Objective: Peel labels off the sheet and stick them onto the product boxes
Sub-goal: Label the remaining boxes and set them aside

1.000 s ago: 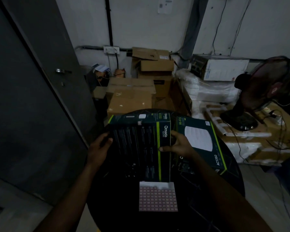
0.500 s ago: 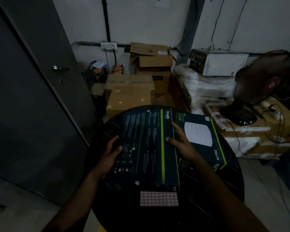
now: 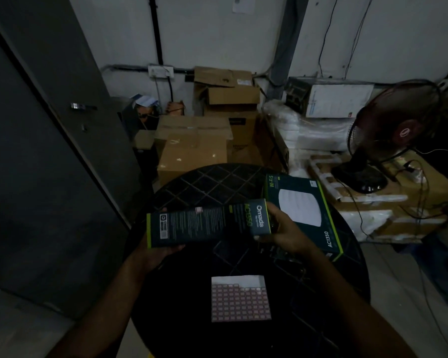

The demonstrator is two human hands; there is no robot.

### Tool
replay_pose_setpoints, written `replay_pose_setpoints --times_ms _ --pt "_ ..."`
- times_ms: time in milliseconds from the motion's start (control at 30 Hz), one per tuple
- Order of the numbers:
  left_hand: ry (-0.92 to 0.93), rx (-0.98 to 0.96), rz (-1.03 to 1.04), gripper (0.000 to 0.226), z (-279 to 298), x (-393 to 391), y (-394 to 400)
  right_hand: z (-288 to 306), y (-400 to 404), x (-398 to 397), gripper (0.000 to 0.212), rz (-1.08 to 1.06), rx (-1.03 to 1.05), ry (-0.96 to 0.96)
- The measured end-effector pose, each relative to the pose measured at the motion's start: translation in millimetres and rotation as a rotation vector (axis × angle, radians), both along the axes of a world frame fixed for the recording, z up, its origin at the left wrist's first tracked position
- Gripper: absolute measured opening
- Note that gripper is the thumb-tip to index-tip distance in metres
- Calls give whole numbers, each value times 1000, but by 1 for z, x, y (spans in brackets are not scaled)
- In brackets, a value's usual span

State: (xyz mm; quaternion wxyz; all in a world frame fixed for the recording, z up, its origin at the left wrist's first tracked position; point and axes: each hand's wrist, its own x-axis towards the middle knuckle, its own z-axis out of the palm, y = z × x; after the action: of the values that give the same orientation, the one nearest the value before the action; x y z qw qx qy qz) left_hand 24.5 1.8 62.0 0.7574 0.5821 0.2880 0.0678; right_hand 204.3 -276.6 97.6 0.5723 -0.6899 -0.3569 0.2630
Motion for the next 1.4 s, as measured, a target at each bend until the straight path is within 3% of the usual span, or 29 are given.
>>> replay_pose_setpoints --times_ms 33,67,100,167,333,433,667,767,867,967,1033,1100,1200,1300,1400 --pt "-35 -131 100 40 -5 3 -3 -4 -1 2 75 -26 4 27" --pt "-48 -228 151 17 4 3 -7 -2 0 0 73 -44 19 46" --pt "-68 -246 214 10 5 6 -4 -1 1 -2 71 -46 34 89" --pt "-24 -274 296 30 14 12 -6 1 2 -4 68 -58 45 177" --pt "55 -366 190 33 17 5 0 8 1 -3 68 -95 64 270" --pt "7 -441 133 38 16 6 1 6 -4 -3 65 -103 76 303" --pt "-99 -234 -26 43 8 5 1 3 -8 -7 63 -143 77 331" --pt "-88 -172 -57 49 4 3 4 12 -8 -9 64 -151 43 225" --pt "-8 117 13 56 3 3 4 21 0 -12 63 -210 -46 -4" --pt "47 563 265 113 -5 8 9 27 13 -16 68 -266 -124 -164" --pt "4 825 492 130 19 7 -11 32 20 -21 64 -253 -161 -268" --pt "19 1249 530 124 50 5 -37 36 27 -26 59 -232 -191 -341" --pt "32 1829 191 112 85 11 -60 40 40 -28 53 -172 -274 -564" --pt "96 1996 12 97 92 24 -55 33 55 -20 53 -143 -321 -685" --pt "40 2150 -44 59 95 37 -49 24 66 -15 63 -142 -345 -733"
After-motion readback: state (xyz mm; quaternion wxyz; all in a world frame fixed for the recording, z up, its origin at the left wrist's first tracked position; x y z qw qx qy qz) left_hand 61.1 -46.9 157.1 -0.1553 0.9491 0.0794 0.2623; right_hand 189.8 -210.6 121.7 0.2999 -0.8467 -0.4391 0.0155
